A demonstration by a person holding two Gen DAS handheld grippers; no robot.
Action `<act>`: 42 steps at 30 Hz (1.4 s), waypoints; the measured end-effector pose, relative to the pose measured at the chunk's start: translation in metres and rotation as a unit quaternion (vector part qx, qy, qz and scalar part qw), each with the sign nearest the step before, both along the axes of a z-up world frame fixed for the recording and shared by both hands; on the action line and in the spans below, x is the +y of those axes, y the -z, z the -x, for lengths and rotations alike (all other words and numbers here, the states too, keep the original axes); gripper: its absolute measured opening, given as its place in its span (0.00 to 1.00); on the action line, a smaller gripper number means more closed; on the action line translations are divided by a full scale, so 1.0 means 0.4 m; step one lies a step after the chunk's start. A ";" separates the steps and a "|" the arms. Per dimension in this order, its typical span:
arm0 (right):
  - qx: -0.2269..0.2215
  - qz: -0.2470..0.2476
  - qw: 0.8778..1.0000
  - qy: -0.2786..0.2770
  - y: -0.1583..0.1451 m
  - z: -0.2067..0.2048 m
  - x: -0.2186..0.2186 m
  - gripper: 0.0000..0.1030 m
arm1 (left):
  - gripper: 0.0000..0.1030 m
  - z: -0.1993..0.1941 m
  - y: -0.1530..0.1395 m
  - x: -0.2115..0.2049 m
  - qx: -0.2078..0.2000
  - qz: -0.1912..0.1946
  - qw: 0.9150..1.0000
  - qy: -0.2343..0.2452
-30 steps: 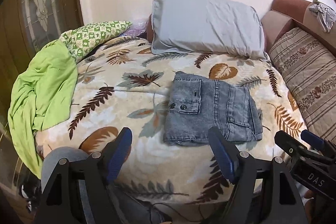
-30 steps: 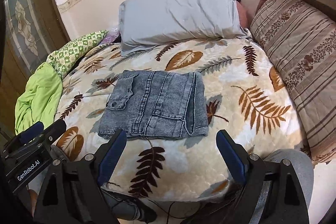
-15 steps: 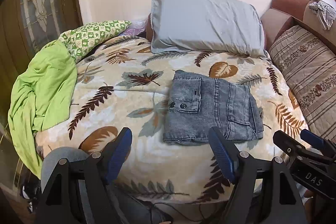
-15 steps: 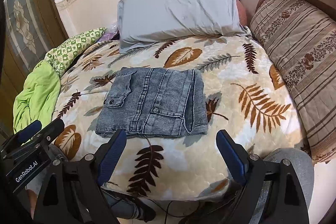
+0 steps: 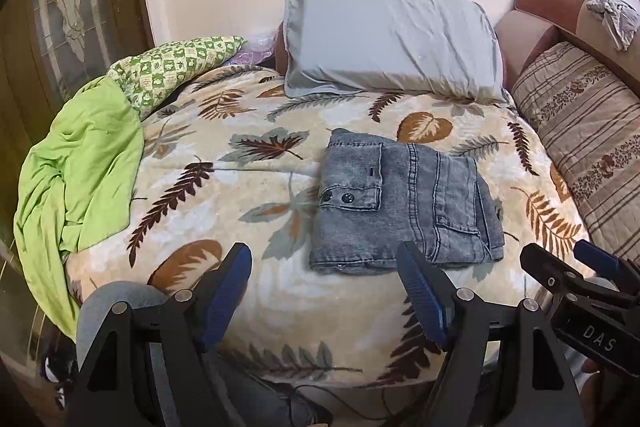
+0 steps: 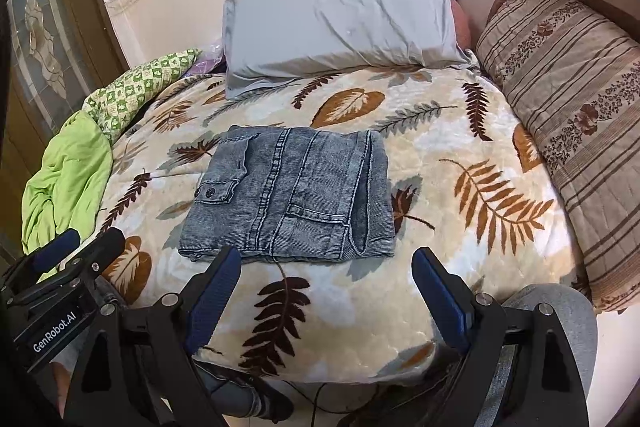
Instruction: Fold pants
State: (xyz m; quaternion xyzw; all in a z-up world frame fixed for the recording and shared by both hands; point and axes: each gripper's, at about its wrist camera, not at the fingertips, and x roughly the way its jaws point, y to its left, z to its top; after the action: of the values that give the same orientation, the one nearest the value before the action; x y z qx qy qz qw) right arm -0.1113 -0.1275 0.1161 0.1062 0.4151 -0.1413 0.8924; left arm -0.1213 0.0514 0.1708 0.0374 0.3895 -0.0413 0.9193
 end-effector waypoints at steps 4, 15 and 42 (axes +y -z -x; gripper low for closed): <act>0.003 0.001 1.000 -0.001 0.004 -0.005 0.000 0.86 | 0.73 -0.009 0.003 -0.004 0.002 -0.010 1.000 -0.001; 0.005 0.001 1.000 -0.003 0.006 -0.012 -0.001 0.86 | 0.73 -0.016 0.013 -0.010 0.006 -0.006 1.000 -0.003; 0.012 -0.003 1.000 0.003 0.029 -0.035 -0.020 0.86 | 0.73 -0.060 0.051 -0.016 0.027 -0.001 1.000 -0.013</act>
State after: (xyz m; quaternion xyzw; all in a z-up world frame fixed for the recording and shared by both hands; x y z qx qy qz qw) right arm -0.0974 -0.1354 0.1045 0.1079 0.4260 -0.1439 0.8867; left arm -0.0973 0.0451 0.1505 0.0323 0.4148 -0.0301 0.9088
